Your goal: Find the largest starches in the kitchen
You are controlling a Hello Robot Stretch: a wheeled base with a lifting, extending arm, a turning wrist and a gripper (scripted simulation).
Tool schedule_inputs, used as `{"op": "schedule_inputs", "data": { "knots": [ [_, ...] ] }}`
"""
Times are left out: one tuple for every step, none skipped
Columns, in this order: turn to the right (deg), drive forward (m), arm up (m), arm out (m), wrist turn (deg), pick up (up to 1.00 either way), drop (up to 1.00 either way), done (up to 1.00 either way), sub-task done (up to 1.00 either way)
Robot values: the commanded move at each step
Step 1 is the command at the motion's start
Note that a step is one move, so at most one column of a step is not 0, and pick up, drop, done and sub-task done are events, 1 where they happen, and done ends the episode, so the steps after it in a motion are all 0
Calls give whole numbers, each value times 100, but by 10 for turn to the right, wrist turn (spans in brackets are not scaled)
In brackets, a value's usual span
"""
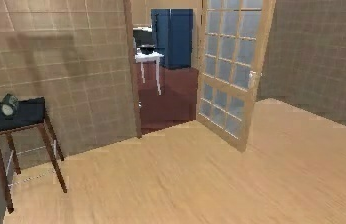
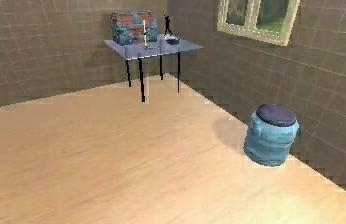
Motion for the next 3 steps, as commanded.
{"op": "schedule_inputs", "data": {
  "knots": [
    [0, 100, 0, 0, 0, 0, 0, 0, 0],
    [0, 100, 0, 0, 0, 0, 0, 0, 0],
    [30, 0, 0, 0, 0, 0, 0, 0, 0]
  ]
}}
